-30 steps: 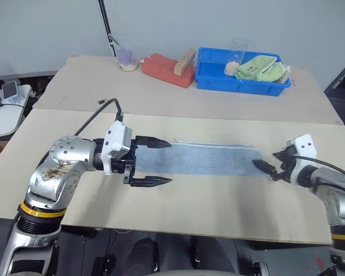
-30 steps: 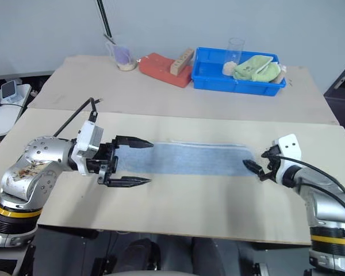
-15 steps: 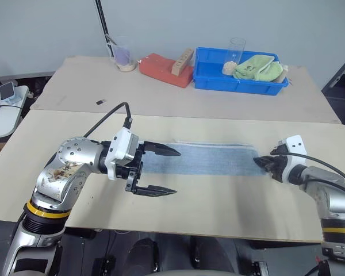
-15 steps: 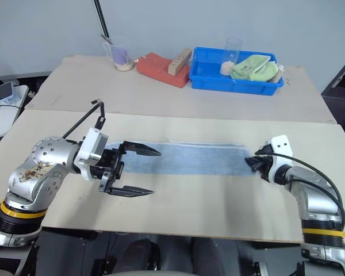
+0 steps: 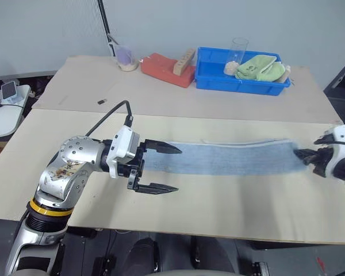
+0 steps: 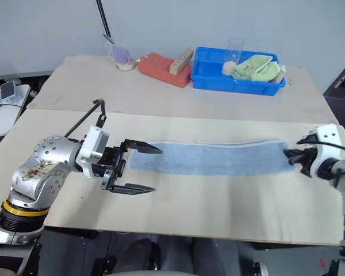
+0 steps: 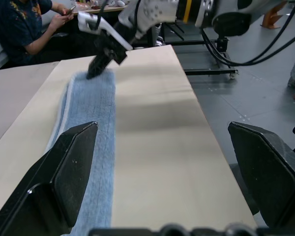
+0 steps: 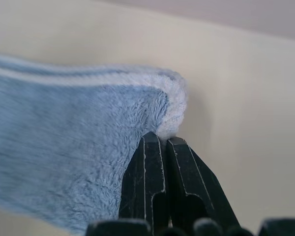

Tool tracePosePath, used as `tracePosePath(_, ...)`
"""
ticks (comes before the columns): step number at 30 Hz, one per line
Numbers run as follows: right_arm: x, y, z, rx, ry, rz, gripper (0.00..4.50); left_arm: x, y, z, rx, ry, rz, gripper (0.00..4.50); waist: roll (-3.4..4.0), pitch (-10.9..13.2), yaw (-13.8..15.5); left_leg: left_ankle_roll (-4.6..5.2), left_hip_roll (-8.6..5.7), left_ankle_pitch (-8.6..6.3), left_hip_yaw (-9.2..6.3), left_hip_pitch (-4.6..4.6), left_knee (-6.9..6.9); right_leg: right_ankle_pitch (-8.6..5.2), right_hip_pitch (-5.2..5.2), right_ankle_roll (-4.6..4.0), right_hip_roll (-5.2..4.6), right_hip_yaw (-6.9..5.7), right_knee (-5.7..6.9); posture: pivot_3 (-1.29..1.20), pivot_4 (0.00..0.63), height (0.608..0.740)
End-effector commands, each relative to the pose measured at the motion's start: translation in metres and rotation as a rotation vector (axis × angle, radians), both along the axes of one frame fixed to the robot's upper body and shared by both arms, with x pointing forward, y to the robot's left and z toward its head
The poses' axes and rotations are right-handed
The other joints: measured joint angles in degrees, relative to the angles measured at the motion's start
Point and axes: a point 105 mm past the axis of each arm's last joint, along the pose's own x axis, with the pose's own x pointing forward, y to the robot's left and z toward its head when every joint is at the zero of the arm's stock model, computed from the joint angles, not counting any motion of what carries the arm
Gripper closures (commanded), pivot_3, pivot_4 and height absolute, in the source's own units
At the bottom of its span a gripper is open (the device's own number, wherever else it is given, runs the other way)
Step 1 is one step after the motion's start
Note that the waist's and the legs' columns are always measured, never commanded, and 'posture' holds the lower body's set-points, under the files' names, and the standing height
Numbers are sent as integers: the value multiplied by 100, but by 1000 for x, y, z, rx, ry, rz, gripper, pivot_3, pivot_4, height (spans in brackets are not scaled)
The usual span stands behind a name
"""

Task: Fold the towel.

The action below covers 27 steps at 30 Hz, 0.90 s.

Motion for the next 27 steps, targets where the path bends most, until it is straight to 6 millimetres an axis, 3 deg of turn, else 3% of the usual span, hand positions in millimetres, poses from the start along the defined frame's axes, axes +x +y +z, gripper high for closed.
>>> tracePosePath(1,-1,44,39,56,-59,165,4486,1,-2,8,-17,-47,-6,0,0,0,-37,0,2,0,-1,0,-1,0,-1,0,1,0,0,0,150,689)
tracePosePath(3,-4,67,45,81,-46,231,4486,1,-3,9,-19,-48,-6,0,0,0,-52,0,10,0,-2,0,-3,0,-1,0,6,1,0,0,150,689)
tracePosePath(8,3,119,32,131,-10,298,4486,1,-5,9,-22,-52,-1,0,-2,1,-37,0,11,0,-8,-3,-4,0,-1,0,3,-2,-4,0,150,689)
tracePosePath(16,17,160,0,214,39,293,4486,1,-4,8,-22,-56,40,0,-1,0,15,1,3,-1,-6,-11,-2,1,-3,3,-8,-4,-11,0,150,689)
tracePosePath(27,16,181,15,207,-30,392,772,18,8,0,-19,-50,239,0,0,0,-4,2,6,-1,-7,-8,-3,1,-3,2,-6,-6,-8,0,150,689)
